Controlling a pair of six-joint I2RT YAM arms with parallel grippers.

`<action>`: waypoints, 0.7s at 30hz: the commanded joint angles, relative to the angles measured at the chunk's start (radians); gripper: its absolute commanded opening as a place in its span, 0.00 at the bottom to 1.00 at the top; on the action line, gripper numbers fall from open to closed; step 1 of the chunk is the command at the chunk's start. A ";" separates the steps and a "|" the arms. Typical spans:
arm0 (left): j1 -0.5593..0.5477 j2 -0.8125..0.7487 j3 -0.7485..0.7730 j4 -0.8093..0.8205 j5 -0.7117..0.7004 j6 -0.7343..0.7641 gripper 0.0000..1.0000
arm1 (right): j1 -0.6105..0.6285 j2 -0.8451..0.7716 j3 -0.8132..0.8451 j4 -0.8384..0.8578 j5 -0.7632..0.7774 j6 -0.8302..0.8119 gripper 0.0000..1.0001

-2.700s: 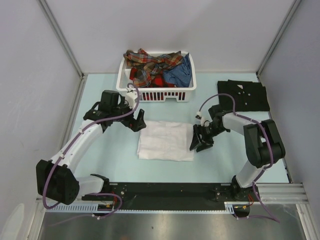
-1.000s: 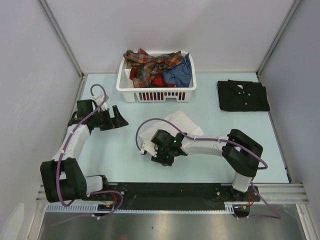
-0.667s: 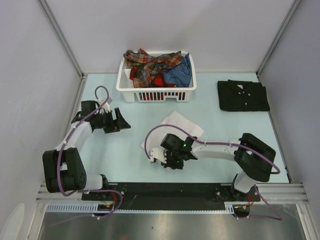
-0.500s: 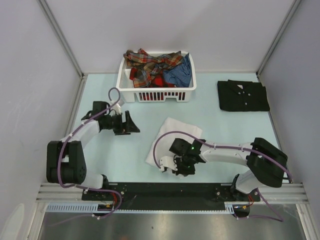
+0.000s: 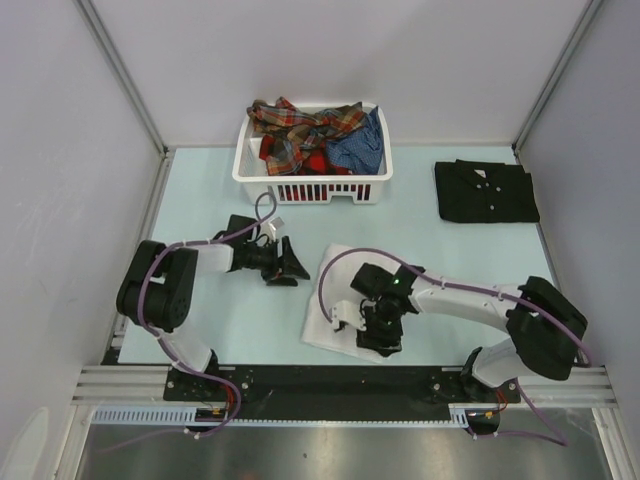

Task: Fold and stack the long sleeve shirts
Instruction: Fold the shirt

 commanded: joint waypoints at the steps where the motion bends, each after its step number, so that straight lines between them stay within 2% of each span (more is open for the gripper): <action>1: 0.052 -0.082 -0.037 0.119 0.015 -0.076 0.67 | -0.029 -0.124 0.144 0.046 -0.032 0.128 0.61; 5: 0.126 -0.214 -0.069 0.066 -0.019 -0.073 0.75 | 0.006 -0.142 0.198 0.195 0.015 0.285 0.56; 7: 0.155 -0.243 -0.091 0.034 -0.051 -0.085 0.76 | 0.081 -0.110 0.204 0.276 0.102 0.335 0.56; 15: 0.180 -0.344 -0.117 -0.063 -0.136 -0.084 0.88 | 0.253 0.075 0.198 0.474 0.306 0.330 0.48; 21: 0.218 -0.415 -0.170 -0.100 -0.140 -0.084 0.90 | 0.322 0.151 0.189 0.519 0.343 0.331 0.46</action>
